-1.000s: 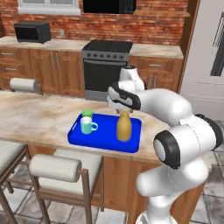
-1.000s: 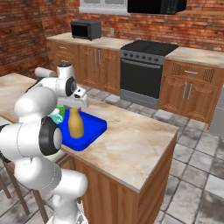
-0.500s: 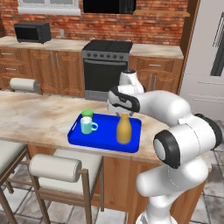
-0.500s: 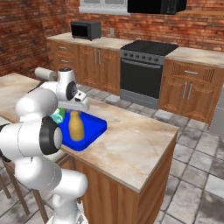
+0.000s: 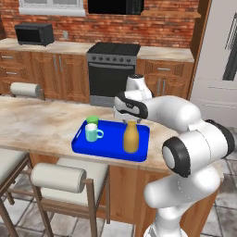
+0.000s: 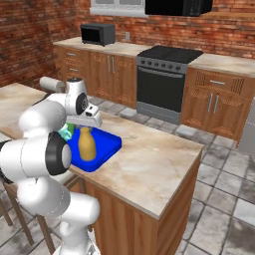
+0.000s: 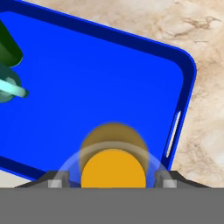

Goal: There is a tray on the dining counter. Grab the cup, mug, and pitcher and place them on the tray. The pitcher may be placed next to the tray if it cannot fit the tray.

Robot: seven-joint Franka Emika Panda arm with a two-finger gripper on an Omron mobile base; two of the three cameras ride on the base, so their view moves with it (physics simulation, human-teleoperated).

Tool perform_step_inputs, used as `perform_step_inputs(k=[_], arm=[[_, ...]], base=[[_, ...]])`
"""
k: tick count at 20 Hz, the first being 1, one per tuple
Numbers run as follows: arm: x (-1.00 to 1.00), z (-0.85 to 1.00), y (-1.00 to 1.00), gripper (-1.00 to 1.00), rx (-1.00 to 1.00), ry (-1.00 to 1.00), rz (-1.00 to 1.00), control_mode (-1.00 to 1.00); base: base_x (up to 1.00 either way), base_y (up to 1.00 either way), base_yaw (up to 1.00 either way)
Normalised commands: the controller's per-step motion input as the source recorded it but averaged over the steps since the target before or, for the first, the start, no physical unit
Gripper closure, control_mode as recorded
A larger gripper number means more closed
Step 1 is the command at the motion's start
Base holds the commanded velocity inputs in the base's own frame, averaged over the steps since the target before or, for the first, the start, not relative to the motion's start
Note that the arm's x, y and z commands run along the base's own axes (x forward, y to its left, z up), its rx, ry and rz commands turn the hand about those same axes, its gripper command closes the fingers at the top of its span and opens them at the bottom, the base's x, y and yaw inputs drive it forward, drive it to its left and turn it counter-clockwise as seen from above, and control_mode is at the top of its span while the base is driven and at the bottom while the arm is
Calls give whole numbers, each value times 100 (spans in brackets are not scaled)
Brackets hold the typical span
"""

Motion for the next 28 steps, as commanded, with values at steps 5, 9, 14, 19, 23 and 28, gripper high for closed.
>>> perform_step_inputs(k=[5,9,14,19,23,28], arm=[[12,-8,2,100,0,0,0,-100],[1,-2,4,100,0,0,0,-100],[0,0,2,-100,0,0,0,-100],[0,0,0,-100,0,0,0,-100],[0,0,0,-100,0,0,0,-100],[1,2,0,-100,0,0,0,-100]], base=[[0,0,0],[0,0,0],[0,0,0],[0,0,0],[0,0,0],[0,0,0]])
